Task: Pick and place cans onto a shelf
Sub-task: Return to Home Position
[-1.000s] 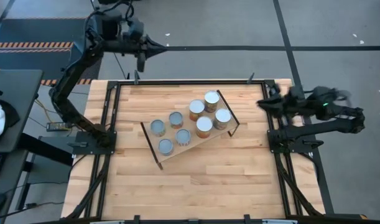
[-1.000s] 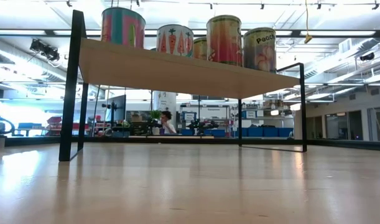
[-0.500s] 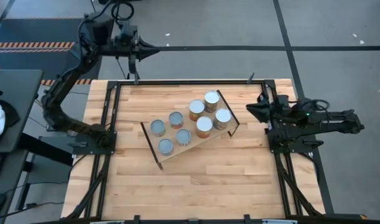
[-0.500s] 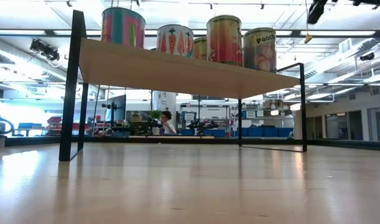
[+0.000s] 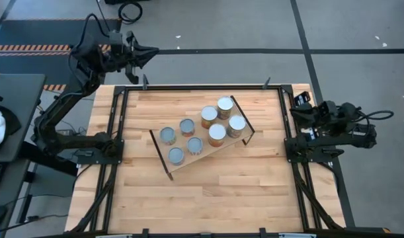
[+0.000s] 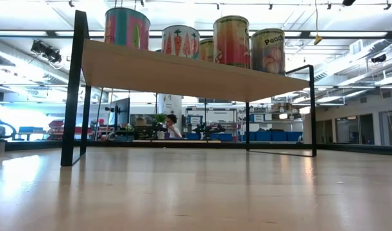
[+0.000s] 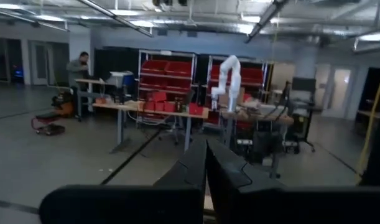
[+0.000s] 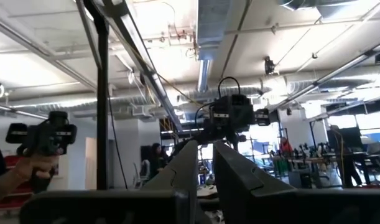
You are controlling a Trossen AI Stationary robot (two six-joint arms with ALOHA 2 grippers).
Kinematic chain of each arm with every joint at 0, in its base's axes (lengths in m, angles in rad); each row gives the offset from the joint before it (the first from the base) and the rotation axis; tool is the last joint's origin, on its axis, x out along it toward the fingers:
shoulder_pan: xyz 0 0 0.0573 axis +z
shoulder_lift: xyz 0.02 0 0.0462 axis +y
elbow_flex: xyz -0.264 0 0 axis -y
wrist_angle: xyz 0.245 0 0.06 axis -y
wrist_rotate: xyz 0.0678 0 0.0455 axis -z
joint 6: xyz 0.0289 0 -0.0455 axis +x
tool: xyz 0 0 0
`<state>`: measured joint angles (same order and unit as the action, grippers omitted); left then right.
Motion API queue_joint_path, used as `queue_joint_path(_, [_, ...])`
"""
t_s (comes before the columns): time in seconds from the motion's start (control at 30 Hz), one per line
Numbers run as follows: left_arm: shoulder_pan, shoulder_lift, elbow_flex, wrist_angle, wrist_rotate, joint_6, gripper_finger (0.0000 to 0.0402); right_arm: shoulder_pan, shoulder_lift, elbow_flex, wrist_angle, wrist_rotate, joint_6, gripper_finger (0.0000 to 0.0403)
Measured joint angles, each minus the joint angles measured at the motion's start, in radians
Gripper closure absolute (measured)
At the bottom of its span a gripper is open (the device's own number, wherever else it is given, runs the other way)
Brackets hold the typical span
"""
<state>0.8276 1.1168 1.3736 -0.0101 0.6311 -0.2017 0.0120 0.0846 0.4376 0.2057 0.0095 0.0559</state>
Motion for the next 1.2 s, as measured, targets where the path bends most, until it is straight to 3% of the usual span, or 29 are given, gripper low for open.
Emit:
queue_joint_path(0.17, [0.000, -0.002, 0.023, 0.006, 0.017, -0.146, 0.0386, 0.000, -0.062, 0.000, -0.050, -0.006, 0.014, 0.0346])
queue_joint_path(0.3, [-0.002, -0.018, -0.017, -0.015, 0.074, -0.097, 0.0387, 0.000, -0.071, 0.000, -0.050, -0.034, 0.019, 0.0347])
queue_joint_path(0.5, [-0.074, -0.129, -0.251, 0.123, -0.016, -0.057, 0.0382, 0.000, -0.071, 0.000, -0.049, -0.078, 0.031, 0.0347])
queue_joint_path(0.67, [-0.147, -0.257, -0.471, 0.308, -0.004, -0.092, 0.0383, 0.000, -0.073, -0.008, -0.049, -0.083, 0.032, 0.0346])
queue_joint_path(0.83, [-0.283, -0.357, -0.626, 0.348, -0.131, -0.103, 0.0385, 0.000, -0.081, -0.033, -0.044, -0.084, 0.073, 0.0346])
queue_joint_path(1.07, [-0.522, -0.397, -0.697, 0.269, -0.325, -0.044, 0.0382, 0.000, -0.080, -0.046, -0.050, -0.109, 0.059, 0.0346])
queue_joint_path(1.2, [-0.602, -0.485, -0.755, 0.310, -0.348, -0.047, 0.0385, 0.000, -0.080, -0.046, -0.048, -0.112, 0.046, 0.0346])
